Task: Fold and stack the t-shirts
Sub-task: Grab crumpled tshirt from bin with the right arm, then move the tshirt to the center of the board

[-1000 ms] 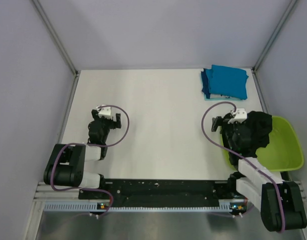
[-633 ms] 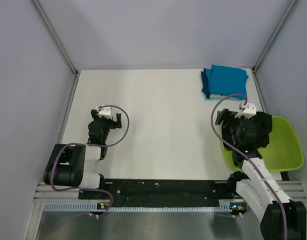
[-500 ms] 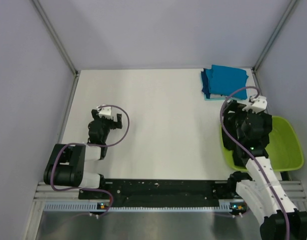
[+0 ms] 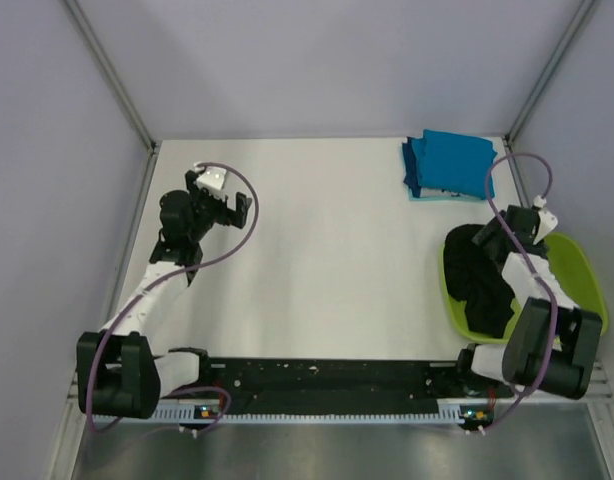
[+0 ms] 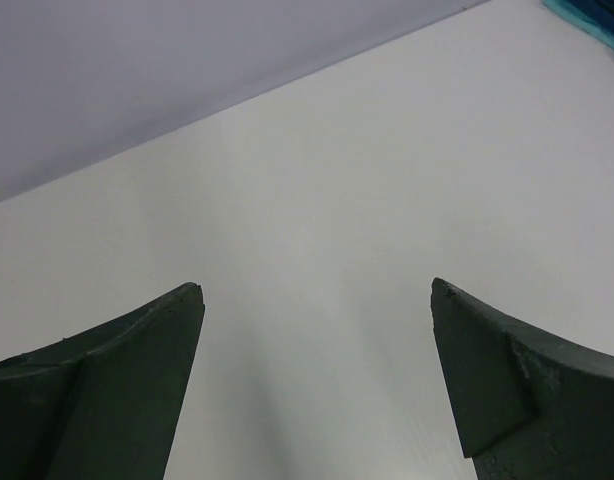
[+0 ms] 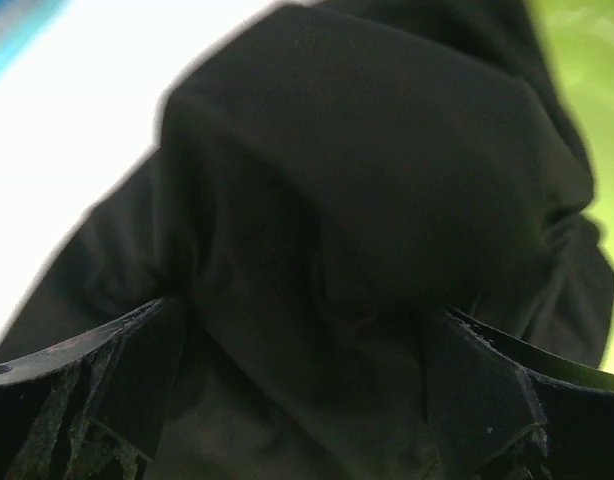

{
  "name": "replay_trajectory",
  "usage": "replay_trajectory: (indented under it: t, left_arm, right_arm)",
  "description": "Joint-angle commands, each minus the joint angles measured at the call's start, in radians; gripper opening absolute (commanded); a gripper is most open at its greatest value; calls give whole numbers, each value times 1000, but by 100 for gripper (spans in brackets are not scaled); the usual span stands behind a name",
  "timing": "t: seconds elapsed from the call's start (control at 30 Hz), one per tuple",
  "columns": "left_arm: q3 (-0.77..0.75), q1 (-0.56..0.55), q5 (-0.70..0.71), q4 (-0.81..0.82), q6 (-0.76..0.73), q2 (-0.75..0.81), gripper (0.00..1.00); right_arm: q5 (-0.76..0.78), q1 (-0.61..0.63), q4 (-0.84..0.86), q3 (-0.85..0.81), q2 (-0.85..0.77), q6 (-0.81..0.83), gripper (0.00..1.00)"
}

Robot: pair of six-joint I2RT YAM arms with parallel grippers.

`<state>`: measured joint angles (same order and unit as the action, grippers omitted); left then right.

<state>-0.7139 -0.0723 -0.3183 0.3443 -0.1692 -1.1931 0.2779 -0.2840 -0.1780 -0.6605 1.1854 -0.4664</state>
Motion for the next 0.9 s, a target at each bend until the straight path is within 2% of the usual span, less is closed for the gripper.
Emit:
replay_trajectory:
  t: [0.0, 0.07, 0.13, 0.17, 0.27, 0.4, 0.47, 0.53, 0.63, 0.7, 0.8, 0.87]
  left_arm:
    - [-4, 5, -76, -185, -35, 30, 99]
    - [-7, 5, -76, -197, -33, 30, 99]
    - [-6, 5, -80, -200, -41, 29, 99]
    - [-6, 5, -79, -200, -42, 29, 99]
    - [-9, 5, -88, -212, -52, 30, 99]
    - [-33, 6, -61, -243, -72, 29, 99]
    - [-61, 8, -32, -272, -96, 24, 99]
    - [-99, 12, 24, -312, -98, 14, 99]
    - [-139, 19, 123, -326, -112, -8, 99]
    - [-151, 25, 180, -326, -118, -14, 99]
    - [-156, 40, 257, -315, -104, -8, 99]
    - [-141, 66, 381, -272, -57, 10, 99]
  right_arm:
    - [-94, -3, -28, -65, 183, -77, 84]
    - [-114, -4, 17, -35, 200, -94, 68]
    - [-134, -3, 66, -7, 189, -84, 28]
    - [-149, -4, 66, -5, 172, -69, 2]
    - [-142, -3, 34, -5, 39, -37, 0]
    - [-89, -4, -32, -92, -273, 0, 0]
    - [-130, 11, -20, -184, -377, 21, 0]
    - [-221, 102, 78, -270, -424, 112, 0]
    - [-186, 387, 83, -495, -348, 266, 0]
    - [-238, 584, 34, -679, -227, 339, 0]
    - [-450, 806, -70, -940, -8, 435, 0]
    - [-691, 925, -119, -1104, 133, 460, 0]
